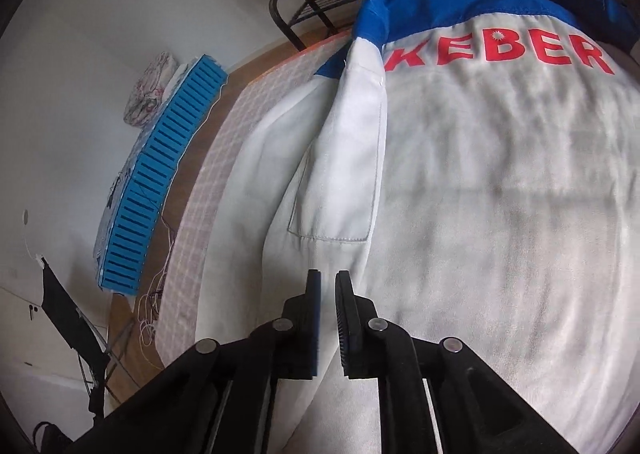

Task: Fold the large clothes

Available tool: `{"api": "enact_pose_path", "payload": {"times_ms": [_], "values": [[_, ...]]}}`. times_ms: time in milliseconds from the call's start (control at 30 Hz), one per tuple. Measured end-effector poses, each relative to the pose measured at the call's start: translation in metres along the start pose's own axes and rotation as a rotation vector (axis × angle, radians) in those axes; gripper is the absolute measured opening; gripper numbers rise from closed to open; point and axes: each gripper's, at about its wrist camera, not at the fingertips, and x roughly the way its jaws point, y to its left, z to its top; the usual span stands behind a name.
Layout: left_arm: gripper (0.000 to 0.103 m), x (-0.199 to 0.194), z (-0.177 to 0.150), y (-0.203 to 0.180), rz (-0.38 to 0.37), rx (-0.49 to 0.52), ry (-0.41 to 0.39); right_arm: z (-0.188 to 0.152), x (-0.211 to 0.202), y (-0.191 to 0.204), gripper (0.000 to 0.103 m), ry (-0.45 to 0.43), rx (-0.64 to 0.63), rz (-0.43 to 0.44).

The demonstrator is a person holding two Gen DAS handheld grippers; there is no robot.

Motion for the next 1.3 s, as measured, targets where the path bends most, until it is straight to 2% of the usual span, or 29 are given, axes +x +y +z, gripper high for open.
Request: {"api": "enact_pose_path", "payload": {"times_ms": [67, 167, 300, 633, 767, 933, 967, 1033, 1067, 1133, 1167, 1200, 1233, 1300], "values": [[0.026, 0.004, 0.009, 0.010, 0.010, -0.039, -0.013, 0.008, -0.005, -0.002, 0.040, -0.043, -0.003, -0.031], [0.026, 0.019, 0.017, 0.012, 0.017, -0.042, -0.005, 0.028, -0.008, -0.006, 0.042, -0.089, 0.013, -0.054], [0.025, 0.043, 0.024, 0.006, -0.017, -0.064, 0.008, 0.064, -0.007, -0.012, 0.051, -0.148, 0.036, -0.067], [0.025, 0.093, 0.040, -0.017, 0.018, -0.028, 0.037, 0.173, 0.031, -0.035, 0.052, -0.179, 0.073, -0.038], [0.025, 0.106, 0.040, -0.024, 0.031, 0.008, 0.054, 0.210, 0.064, -0.035, 0.055, -0.143, 0.049, -0.110], [0.025, 0.121, 0.037, -0.020, 0.041, 0.013, 0.086, 0.239, 0.092, -0.045, 0.054, -0.136, 0.077, -0.105], [0.025, 0.125, 0.036, -0.018, 0.045, 0.004, 0.096, 0.242, 0.097, -0.048, 0.052, -0.124, 0.085, -0.095], [0.025, 0.130, 0.031, -0.012, 0.053, -0.018, 0.116, 0.247, 0.105, -0.052, 0.028, -0.112, 0.089, -0.049], [0.025, 0.134, 0.029, -0.009, 0.058, -0.030, 0.127, 0.248, 0.107, -0.054, 0.009, -0.106, 0.090, -0.026], [0.025, 0.139, 0.026, -0.005, 0.059, -0.051, 0.141, 0.247, 0.098, -0.062, 0.004, -0.144, 0.117, 0.073], [0.025, 0.140, 0.026, -0.005, 0.060, -0.050, 0.142, 0.245, 0.090, -0.071, 0.003, -0.194, 0.142, 0.146], [0.025, 0.140, 0.025, -0.006, 0.064, -0.042, 0.140, 0.242, 0.085, -0.084, 0.000, -0.237, 0.189, 0.176], [0.025, 0.140, 0.025, -0.007, 0.068, -0.034, 0.139, 0.239, 0.084, -0.099, 0.000, -0.251, 0.254, 0.164], [0.025, 0.140, 0.024, -0.009, 0.071, -0.024, 0.139, 0.235, 0.091, -0.118, 0.000, -0.210, 0.326, 0.036]]}}
